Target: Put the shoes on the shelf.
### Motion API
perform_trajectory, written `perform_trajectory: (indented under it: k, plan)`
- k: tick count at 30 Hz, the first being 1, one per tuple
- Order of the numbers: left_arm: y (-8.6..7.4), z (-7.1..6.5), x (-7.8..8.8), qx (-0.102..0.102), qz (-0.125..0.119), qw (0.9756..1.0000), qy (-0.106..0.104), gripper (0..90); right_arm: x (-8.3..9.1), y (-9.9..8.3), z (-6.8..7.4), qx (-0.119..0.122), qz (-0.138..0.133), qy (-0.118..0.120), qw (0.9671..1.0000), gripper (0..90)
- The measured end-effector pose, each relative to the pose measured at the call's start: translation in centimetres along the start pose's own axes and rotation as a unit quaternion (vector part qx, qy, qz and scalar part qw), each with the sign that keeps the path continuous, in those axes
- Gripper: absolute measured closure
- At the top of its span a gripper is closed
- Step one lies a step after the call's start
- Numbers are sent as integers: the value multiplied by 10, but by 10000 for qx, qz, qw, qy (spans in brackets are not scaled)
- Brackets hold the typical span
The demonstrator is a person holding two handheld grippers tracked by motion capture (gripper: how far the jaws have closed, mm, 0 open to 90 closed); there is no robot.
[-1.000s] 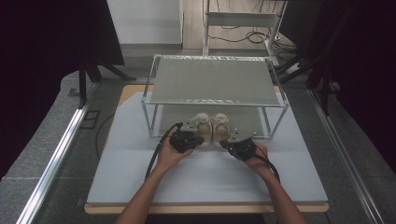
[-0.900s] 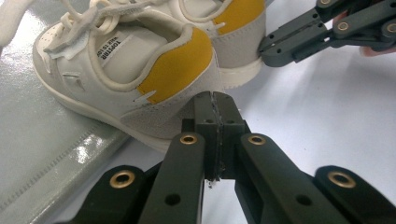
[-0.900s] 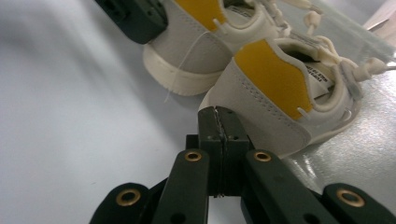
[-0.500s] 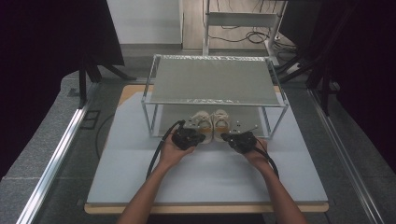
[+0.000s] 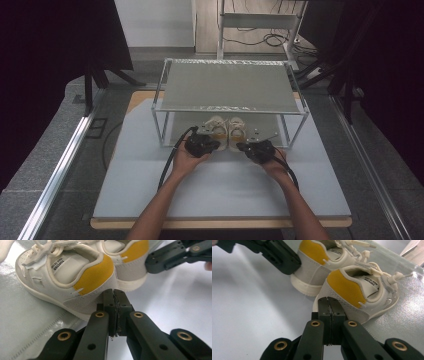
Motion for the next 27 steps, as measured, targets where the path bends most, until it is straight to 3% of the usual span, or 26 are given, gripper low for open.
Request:
perform_trajectory:
  k: [14,27]
  plan:
    - [2,2,-2,25,-2,10000,-47,891,-12,5,-5,1,48,-273,9996,896]
    - [6,6,-7,70,-21,9999,109,883,-13,3,-7,-162,-63,-225,9996,896]
Point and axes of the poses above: each handheld gripper's, and its own axes: x roughly backward along the jaws, y roughly out of its top, z roughly to its left, the point moved 2 cm from there along -x, roughly forward along the jaws, and after that the axes turned 8 degrees about x, right-handed, at the moved point
